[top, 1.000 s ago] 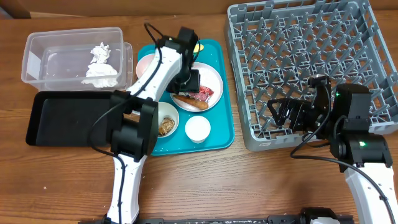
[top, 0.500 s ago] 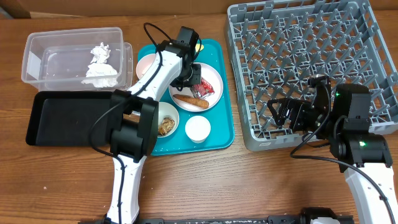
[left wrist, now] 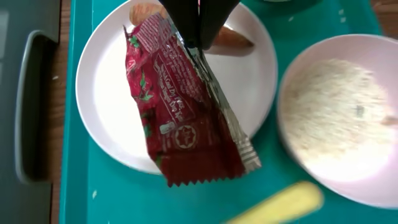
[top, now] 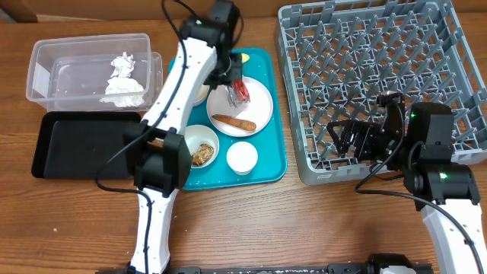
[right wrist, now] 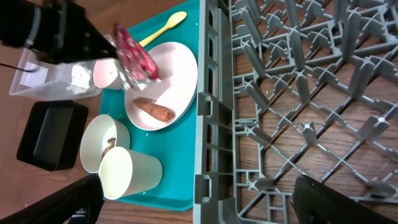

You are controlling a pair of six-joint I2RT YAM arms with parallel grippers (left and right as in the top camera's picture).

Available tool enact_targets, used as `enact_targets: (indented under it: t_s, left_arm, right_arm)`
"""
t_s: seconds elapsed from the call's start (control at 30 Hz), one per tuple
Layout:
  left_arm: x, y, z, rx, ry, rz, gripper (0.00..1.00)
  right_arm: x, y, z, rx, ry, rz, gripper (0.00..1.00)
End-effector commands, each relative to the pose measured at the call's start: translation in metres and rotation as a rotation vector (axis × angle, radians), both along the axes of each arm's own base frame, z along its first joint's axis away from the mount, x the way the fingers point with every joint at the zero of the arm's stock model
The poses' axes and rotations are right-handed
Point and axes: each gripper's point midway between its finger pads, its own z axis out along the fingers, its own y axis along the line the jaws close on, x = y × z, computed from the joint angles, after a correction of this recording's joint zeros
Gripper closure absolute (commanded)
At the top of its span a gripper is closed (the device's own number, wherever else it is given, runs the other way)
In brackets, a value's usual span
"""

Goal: Sort waste into correct bins and load items into the dishwasher
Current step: 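Carry the red wrapper to the clear bin and release it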

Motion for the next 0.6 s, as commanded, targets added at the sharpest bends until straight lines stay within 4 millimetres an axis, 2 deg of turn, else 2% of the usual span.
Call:
enact_targets:
  t_s: [0.0, 0.07, 0.13, 0.27, 0.37, 0.43, 0.47, 0.5, 0.53, 0.57]
  left_arm:
    - [0.022, 0.074, 0.082, 0.022, -0.167, 0.159, 0.96]
    - [0.024, 0.113, 0.097, 0.054, -0.194, 0.234, 0.96]
    - [0.025, 0.153, 0.102, 0.077, -0.201, 0.306, 0.96]
    - [0.027, 0.25, 0.088, 0.106, -0.189, 0.497, 0.96]
    - [0.033, 0.286, 0.07, 0.093, -0.183, 0.566, 0.96]
    - [0.033, 0.298, 0.057, 0.095, -0.159, 0.586, 0.92]
    - [0.034, 0.301, 0.049, 0.096, -0.147, 0.591, 0.8]
    - [0.036, 0.305, 0.039, 0.105, -0.132, 0.588, 0.55]
    - [0.036, 0.306, 0.035, 0.111, -0.128, 0.591, 0.34]
    - [0.038, 0.308, 0.031, 0.116, -0.126, 0.592, 0.21]
  right_arm:
    - [0.005, 0.001, 0.014, -0.005, -0.041, 0.005, 0.01]
    - [0.005, 0.001, 0.014, -0.005, -0.041, 0.005, 0.01]
    - [0.005, 0.001, 0.014, -0.005, -0.041, 0.005, 0.01]
    - [0.005, 0.001, 0.014, -0.005, -0.04, 0.005, 0.01]
    - [0.005, 0.001, 0.014, -0.005, -0.041, 0.005, 0.01]
    - [0.005, 0.001, 0.014, -0.005, -0.041, 0.005, 0.01]
    - [0.005, 0.001, 0.014, -0.005, -0.041, 0.005, 0.0]
    - [0.005, 0.001, 0.014, -0.005, -0.041, 0.005, 0.01]
    - [0.005, 0.001, 0.014, -0.005, -0.041, 0.005, 0.01]
    - [0.005, 0.001, 0.014, -0.005, -0.041, 0.005, 0.01]
